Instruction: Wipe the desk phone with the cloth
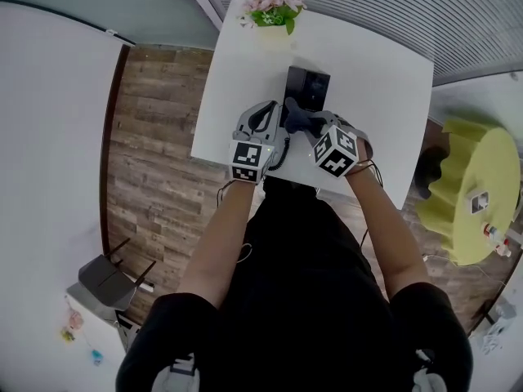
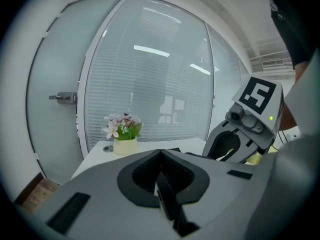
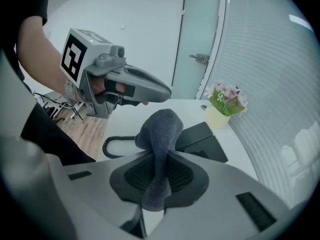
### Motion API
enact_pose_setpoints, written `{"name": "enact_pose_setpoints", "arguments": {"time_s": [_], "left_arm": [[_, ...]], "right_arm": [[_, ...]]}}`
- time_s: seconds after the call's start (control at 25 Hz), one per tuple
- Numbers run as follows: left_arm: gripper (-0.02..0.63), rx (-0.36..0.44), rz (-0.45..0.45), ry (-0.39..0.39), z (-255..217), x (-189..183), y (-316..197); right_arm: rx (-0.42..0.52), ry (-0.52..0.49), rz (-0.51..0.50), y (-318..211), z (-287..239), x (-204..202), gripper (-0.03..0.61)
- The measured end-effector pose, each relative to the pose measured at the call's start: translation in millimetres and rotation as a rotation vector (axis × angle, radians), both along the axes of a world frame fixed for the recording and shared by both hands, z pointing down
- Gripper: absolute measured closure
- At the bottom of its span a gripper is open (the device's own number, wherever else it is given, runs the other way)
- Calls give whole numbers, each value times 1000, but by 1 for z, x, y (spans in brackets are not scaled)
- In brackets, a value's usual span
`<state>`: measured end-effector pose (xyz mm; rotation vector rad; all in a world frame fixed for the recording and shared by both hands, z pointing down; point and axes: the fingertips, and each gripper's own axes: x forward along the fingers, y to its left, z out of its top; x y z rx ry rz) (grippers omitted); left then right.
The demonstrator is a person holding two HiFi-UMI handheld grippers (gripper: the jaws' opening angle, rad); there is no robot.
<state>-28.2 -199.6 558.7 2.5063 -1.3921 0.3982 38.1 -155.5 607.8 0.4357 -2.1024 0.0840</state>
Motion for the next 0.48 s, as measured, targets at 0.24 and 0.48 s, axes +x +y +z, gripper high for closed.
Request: {"name": "enact_pose_setpoints", "arguments": {"time_s": [0.24, 0.48], "left_arm": [[604, 65, 4, 25, -38, -14, -23], [604, 90, 42, 30, -46, -19, -50]], "right_arm": [[121, -17, 59, -45, -48, -5, 515], [200, 15, 113, -89, -56, -11, 515]]}}
